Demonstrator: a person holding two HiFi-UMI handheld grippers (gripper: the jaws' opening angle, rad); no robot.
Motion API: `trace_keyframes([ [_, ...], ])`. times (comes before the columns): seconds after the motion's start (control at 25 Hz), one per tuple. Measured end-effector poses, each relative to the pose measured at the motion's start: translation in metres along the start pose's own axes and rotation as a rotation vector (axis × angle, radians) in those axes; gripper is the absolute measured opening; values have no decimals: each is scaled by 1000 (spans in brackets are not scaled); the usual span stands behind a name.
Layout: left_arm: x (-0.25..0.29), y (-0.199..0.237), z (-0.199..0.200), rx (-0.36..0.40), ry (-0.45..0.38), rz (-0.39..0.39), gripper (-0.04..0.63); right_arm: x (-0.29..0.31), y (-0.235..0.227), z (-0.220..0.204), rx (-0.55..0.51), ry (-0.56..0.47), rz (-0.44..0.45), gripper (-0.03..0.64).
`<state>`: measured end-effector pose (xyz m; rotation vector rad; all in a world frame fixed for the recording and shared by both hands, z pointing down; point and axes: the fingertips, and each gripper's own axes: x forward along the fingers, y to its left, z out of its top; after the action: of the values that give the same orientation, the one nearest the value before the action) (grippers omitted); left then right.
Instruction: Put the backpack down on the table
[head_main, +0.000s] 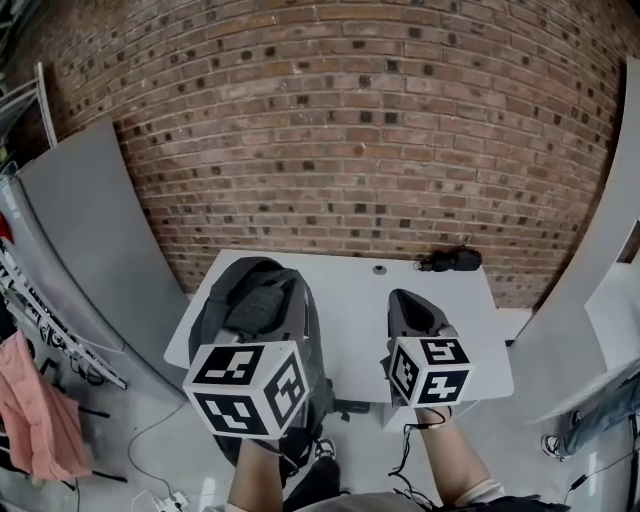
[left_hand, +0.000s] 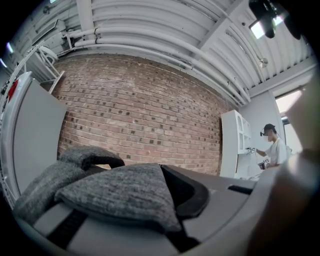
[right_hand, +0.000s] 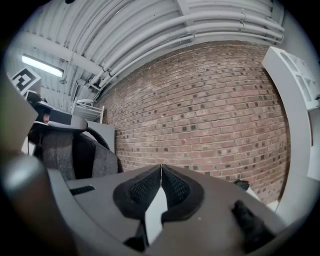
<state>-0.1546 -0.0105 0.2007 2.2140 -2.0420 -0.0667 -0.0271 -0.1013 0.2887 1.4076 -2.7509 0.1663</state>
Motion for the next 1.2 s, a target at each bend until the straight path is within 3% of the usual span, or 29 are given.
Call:
trace_keyframes([
  [0.6,97,76,25,-26,-33,-32,11,119,-4,19,-38,1,-24,31],
  [1.2,190,159,18,-53,12,-70,11,223,-5,23,-60,37,-96,31],
])
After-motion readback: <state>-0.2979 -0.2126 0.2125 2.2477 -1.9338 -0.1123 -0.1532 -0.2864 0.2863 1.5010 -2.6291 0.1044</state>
